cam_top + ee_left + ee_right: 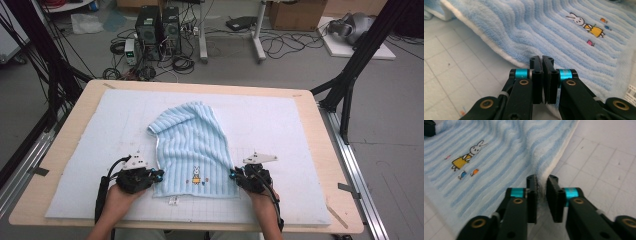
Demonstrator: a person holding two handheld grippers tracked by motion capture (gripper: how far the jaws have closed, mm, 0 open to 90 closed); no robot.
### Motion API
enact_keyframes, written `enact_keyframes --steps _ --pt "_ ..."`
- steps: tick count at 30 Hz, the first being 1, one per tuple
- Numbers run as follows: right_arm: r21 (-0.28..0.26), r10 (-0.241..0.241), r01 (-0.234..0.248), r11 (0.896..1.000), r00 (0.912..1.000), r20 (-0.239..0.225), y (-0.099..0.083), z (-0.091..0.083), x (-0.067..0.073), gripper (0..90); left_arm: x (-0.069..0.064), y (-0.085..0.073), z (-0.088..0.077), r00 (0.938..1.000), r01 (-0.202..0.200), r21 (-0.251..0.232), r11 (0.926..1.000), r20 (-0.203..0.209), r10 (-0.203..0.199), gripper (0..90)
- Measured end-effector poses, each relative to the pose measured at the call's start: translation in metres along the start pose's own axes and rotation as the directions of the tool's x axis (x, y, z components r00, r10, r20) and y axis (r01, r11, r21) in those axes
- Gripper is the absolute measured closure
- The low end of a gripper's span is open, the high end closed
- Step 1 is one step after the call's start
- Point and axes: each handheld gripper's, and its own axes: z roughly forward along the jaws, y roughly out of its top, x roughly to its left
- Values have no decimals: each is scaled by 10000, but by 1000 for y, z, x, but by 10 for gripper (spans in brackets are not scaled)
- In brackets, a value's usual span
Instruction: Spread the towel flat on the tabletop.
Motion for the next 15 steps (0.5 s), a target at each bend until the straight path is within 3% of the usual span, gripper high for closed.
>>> enact_keyframes --steps 8,15 --pt "107 -432 436 9990 9984 -354 -10 -11 11 869 -8 -12 -13 9982 139 25 9999 579 -141 864" --pt "39 -656 660 9978 9959 -621 -24 -25 22 869 -20 -24 -25 9955 -54 -4 10000 948 54 863"
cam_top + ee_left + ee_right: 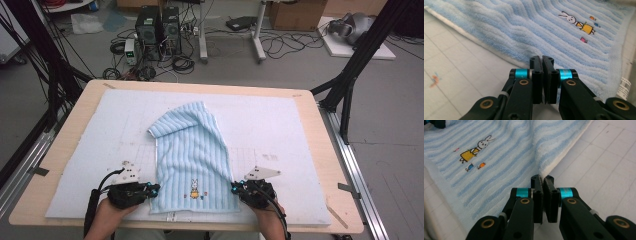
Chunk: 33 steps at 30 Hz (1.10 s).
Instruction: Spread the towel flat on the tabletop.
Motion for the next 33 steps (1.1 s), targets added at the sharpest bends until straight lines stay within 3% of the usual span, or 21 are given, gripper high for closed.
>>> enact_keyframes --steps 6,10,12,14,16,17,19,20,23,26,29,33 --pt "105 -213 216 9997 9994 -270 -10 -8 14 868 -15 -13 -10 9998 -159 -116 9998 85 160 862" --pt "97 -288 293 9995 9987 -409 -14 -13 19 862 -23 -22 -18 9997 5 -264 9997 226 1 859" --pt "102 -269 273 9996 9989 -390 -11 -14 20 817 -24 -21 -20 9999 77 -505 9987 84 -73 832" --pt "-160 -101 98 9998 9997 -200 -6 -13 17 675 -23 -16 -24 9983 293 -1079 9937 -469 -345 685" --pt "-453 119 -120 9989 9999 -27 1 -11 11 565 -17 -9 -27 9920 475 -1769 9831 -1066 -671 527" --pt "-577 197 -191 9982 9998 102 5 -9 8 517 -14 -6 -28 9887 576 -2058 9769 -1236 -843 492" --pt "-792 378 -355 9962 9989 276 12 -5 2 487 -5 1 -30 9833 683 -2768 9585 -1438 -1117 473" --pt "-969 472 -433 9944 9981 385 16 -2 -1 479 -1 5 -30 9826 661 -2939 9535 -1470 -1134 485" --pt "-1200 725 -630 9908 9944 767 27 7 -12 536 12 19 -25 9839 591 -2920 9546 -1445 -1051 487" --pt "-1040 788 -685 9922 9921 979 36 18 -21 588 24 29 -20 9831 938 -3038 9481 -1220 -1364 483" --pt "-949 839 -741 9927 9911 1035 41 22 -26 586 37 37 -12 9797 1107 -2880 9512 -1291 -1531 482" --pt "-803 820 -737 9940 9911 1049 48 26 -34 535 50 43 3 9767 1352 -2421 9608 -1302 -1703 464"
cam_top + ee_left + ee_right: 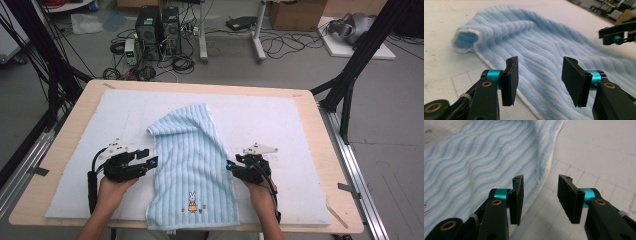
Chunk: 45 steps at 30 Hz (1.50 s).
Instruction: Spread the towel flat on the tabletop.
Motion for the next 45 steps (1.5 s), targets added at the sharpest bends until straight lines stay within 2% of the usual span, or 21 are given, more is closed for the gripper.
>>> enact_keyframes --steps 1,3,5,8,11,13,14,15,16,17,18,19,20,22,25,26,28,31,34,39,45 --pt "120 53 -53 9999 10000 -22 1 3 -2 503 0 0 3 10000 76 51 10000 17 -76 455" --pt "450 38 -36 9990 10000 -40 3 10 -5 461 1 1 11 10000 -21 160 9999 -12 21 456" --pt "561 -32 30 9984 10000 31 5 16 -6 439 3 2 20 9999 -85 278 9996 -100 88 455" --pt "570 -18 12 9984 10000 95 9 22 -8 453 5 3 32 9989 -235 446 9987 -407 253 454" --pt "580 -45 47 9983 10000 -48 12 25 -10 583 6 2 42 9965 -371 1077 9935 -708 449 455" --pt "880 -238 245 9958 9997 -88 12 29 -10 683 4 0 48 9935 -443 1456 9883 -976 589 475" --pt "1114 -200 220 9935 9996 -195 11 31 -10 743 3 -1 50 9926 -557 1719 9835 -974 732 498" --pt "1077 -276 294 9938 9994 -184 9 31 -10 774 2 -1 51 9904 -701 1839 9804 -1044 904 543" --pt "1079 -267 290 9937 9994 -233 9 30 -10 847 -3 -2 51 9851 -983 1911 9766 -1203 1227 569" --pt "1136 -203 250 9932 9989 -425 9 29 -10 871 -5 -2 52 9815 -1287 1988 9715 -1147 1534 653" --pt "1128 -319 362 9930 9987 -396 8 28 -9 878 -7 -2 51 9782 -1519 2090 9661 -1085 1772 728" --pt "1133 -455 500 9923 9981 -420 7 27 -8 880 -9 -3 51 9800 -1560 2089 9654 -895 1777 800" --pt "1163 -522 572 9916 9976 -454 6 24 -7 882 -11 -3 51 9788 -1584 2102 9647 -953 1814 848" --pt "1145 -584 642 9913 9969 -531 1 19 -5 882 -14 -4 49 9807 -1561 2136 9644 -829 1771 862" --pt "1017 -563 618 9929 9968 -561 -8 10 -5 882 -16 -7 46 9857 -1515 2169 9644 -394 1637 865" --pt "994 -547 601 9932 9969 -562 -10 7 -5 882 -18 -8 44 9883 -1439 2123 9666 -193 1514 865" --pt "965 -511 569 9937 9968 -621 -16 0 -6 882 -21 -11 41 9898 -1415 2127 9668 148 1417 866" --pt "937 -462 524 9942 9967 -671 -23 -8 -7 881 -25 -14 38 9902 -1373 2149 9669 548 1284 865" --pt "954 -558 625 9935 9959 -712 -28 -15 -6 881 -30 -16 35 9882 -1458 2203 9645 782 1315 865" --pt "1073 -895 973 9895 9931 -753 -32 -24 0 881 -34 -20 30 9868 -1480 2176 9648 968 1296 864" --pt "1327 -1133 1258 9831 9887 -977 -35 -29 7 880 -36 -24 23 9855 -1353 2203 9660 1310 1082 864"
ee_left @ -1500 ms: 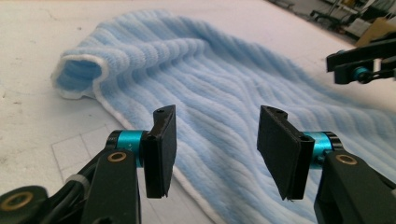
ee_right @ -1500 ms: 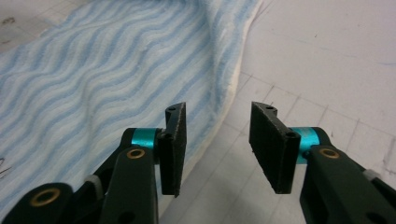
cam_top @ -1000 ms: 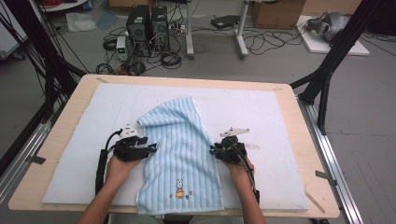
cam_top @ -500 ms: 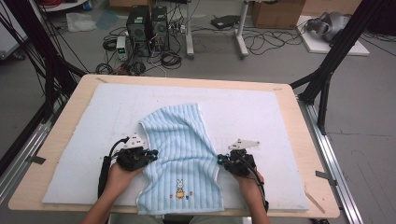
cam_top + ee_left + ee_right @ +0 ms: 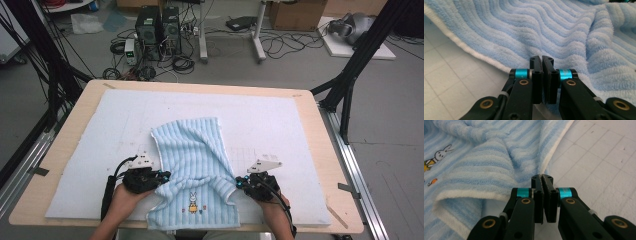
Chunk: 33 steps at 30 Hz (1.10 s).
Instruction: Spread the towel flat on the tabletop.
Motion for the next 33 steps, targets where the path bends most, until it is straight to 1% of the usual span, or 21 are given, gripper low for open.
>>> enact_keyframes --steps 2,3,4,5,7,8,9,10,11,12,13,14,16,20,23,24,26,27,28,30,33 --pt "-45 -78 78 10000 10000 20 3 -1 0 867 1 0 -1 9999 92 -130 9999 63 -91 859" --pt "-125 -83 84 9999 10000 40 5 -2 -1 809 3 1 -2 10000 50 -219 9997 59 -49 852" --pt "-365 -58 61 9993 10000 73 9 -2 -3 715 4 1 -3 9999 124 -407 9991 18 -124 821" --pt "-533 -61 63 9986 10000 45 13 -1 -5 641 5 3 -4 9999 140 -522 9985 33 -139 761" --pt "-776 -161 170 9968 9998 123 22 1 -9 522 8 5 -6 10000 -57 -790 9969 20 58 677" --pt "-938 -108 126 9955 9997 198 27 3 -12 458 10 7 -8 9999 -161 -966 9952 -13 160 623" --pt "-1184 -20 52 9930 9996 272 33 5 -15 421 13 9 -10 9996 -285 -1185 9925 -96 276 571" --pt "-1516 66 -14 9884 9994 335 40 7 -19 406 14 10 -12 9993 -356 -1336 9904 -158 338 549" --pt "-1667 74 -9 9860 9993 380 44 9 -22 402 17 12 -14 9990 -403 -1610 9861 -238 370 527" --pt "-1835 134 -47 9830 9989 460 51 12 -26 426 20 13 -15 9990 -365 -1746 9840 -311 315 499" --pt "-1848 174 -83 9827 9987 476 55 14 -28 475 23 15 -17 9992 -282 -1868 9820 -320 226 497" --pt "-1838 161 -49 9830 9981 597 61 17 -31 489 26 16 -18 9990 -261 -1909 9813 -396 189 496" --pt "-1706 217 -107 9853 9978 629 73 26 -38 538 32 19 -19 9984 -93 -2003 9797 -571 -21 480" --pt "-1379 266 -146 9903 9960 857 88 48 -50 559 40 20 -20 9963 107 -2278 9736 -810 -299 443" --pt "-1025 138 -43 9947 9957 917 97 66 -56 542 43 21 -20 9948 199 -2314 9726 -921 -423 401" --pt "-826 220 -145 9965 9956 909 101 74 -58 543 43 22 -19 9951 159 -2330 9723 -915 -382 396" --pt "-694 384 -313 9971 9938 1045 106 83 -59 550 44 22 -19 9948 121 -2278 9736 -955 -347 384" --pt "-623 507 -445 9971 9935 1015 109 88 -60 551 44 23 -18 9949 118 -2296 9732 -945 -344 373" --pt "-550 592 -539 9970 9932 998 110 91 -61 554 44 23 -18 9947 127 -2341 9721 -961 -362 364" --pt "-508 610 -552 9972 9909 1197 111 97 -60 565 44 24 -18 9940 125 -2387 9710 -1026 -380 346" --pt "-232 662 -639 9977 9913 1136 108 105 -62 572 44 24 -18 9939 152 -2382 9711 -1024 -407 329"
